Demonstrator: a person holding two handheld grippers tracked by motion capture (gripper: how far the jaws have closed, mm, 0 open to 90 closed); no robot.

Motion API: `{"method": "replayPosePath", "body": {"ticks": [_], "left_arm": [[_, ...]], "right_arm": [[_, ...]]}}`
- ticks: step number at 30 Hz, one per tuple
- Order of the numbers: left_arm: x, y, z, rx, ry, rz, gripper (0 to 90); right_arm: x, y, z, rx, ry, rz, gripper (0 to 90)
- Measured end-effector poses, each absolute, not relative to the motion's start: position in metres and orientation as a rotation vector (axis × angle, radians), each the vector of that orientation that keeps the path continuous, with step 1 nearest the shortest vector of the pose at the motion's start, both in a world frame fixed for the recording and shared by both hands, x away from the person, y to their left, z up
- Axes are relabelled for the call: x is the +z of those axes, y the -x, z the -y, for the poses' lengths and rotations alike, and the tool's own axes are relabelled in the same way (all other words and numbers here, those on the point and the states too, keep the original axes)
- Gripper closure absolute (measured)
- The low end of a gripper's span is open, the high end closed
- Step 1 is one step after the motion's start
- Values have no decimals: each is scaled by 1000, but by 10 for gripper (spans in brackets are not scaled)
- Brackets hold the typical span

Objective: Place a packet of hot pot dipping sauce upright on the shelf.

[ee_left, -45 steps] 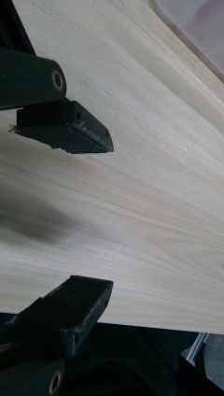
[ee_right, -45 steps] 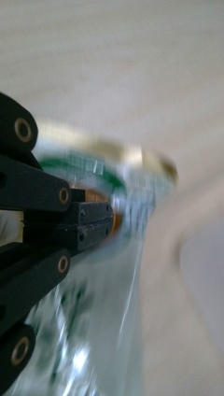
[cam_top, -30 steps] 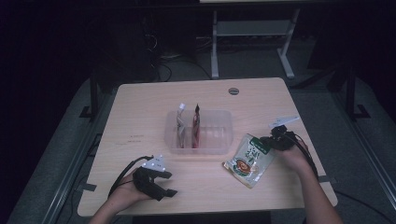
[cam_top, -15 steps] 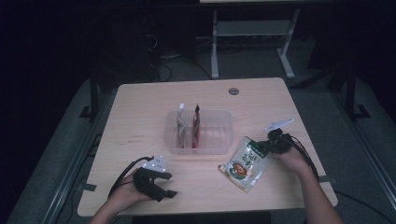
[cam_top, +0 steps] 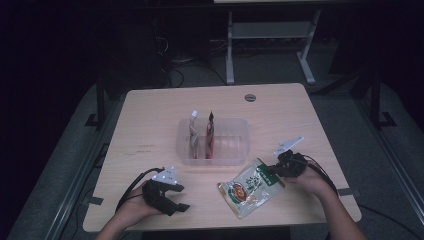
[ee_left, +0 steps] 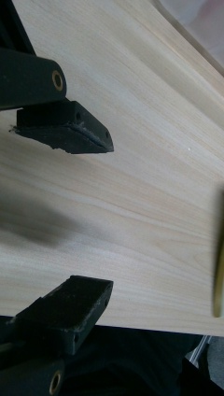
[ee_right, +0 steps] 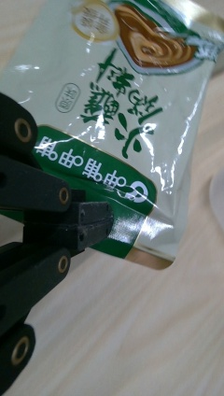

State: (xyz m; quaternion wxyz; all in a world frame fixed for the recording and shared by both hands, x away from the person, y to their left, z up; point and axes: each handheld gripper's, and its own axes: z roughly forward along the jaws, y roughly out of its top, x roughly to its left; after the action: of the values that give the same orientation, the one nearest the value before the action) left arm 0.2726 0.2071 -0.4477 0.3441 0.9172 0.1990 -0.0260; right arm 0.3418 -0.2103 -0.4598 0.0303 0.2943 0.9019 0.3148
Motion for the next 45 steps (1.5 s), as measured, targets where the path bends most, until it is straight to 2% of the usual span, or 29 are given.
{"method": "replayPosePath", "body": {"ticks": [13, 18, 20, 24, 26, 27, 28, 29, 34, 39, 45], "left_arm": [[-447, -279, -191, -60, -2355, -456, 275], [-448, -281, -176, -49, -2359, -426, 275], [-449, -282, -166, -41, -2358, -417, 274], [-449, -283, -155, -43, -2363, -401, 274], [-449, -284, -148, -45, -2365, -396, 273], [-448, -285, -145, -42, -2369, -395, 266], [-446, -286, -139, -27, -2379, -401, 265], [-446, -286, -139, -27, -2379, -401, 263], [-448, -292, -117, -46, -2390, -432, 242], [-453, -291, -107, -26, -2406, -452, 201], [-461, -284, -100, 11, -2445, -415, 197]], "right_arm": [[-459, -316, 166, 984, -701, -2884, 900], [-459, -309, 160, 994, -650, -2889, 900], [-453, -303, 164, 1066, -737, -2871, 894], [-450, -300, 173, 1094, -783, -2833, 805], [-449, -297, 178, 1097, -838, -2812, 684], [-446, -294, 182, 1082, -887, -2794, 590], [-445, -292, 184, 1083, -917, -2764, 547], [-445, -292, 184, 1083, -917, -2764, 547], [-440, -268, 197, 1159, -1025, -2649, 377], [-443, -257, 199, 1140, -1017, -2624, 343], [-446, -263, 200, 1140, -1015, -2616, 337]]}}
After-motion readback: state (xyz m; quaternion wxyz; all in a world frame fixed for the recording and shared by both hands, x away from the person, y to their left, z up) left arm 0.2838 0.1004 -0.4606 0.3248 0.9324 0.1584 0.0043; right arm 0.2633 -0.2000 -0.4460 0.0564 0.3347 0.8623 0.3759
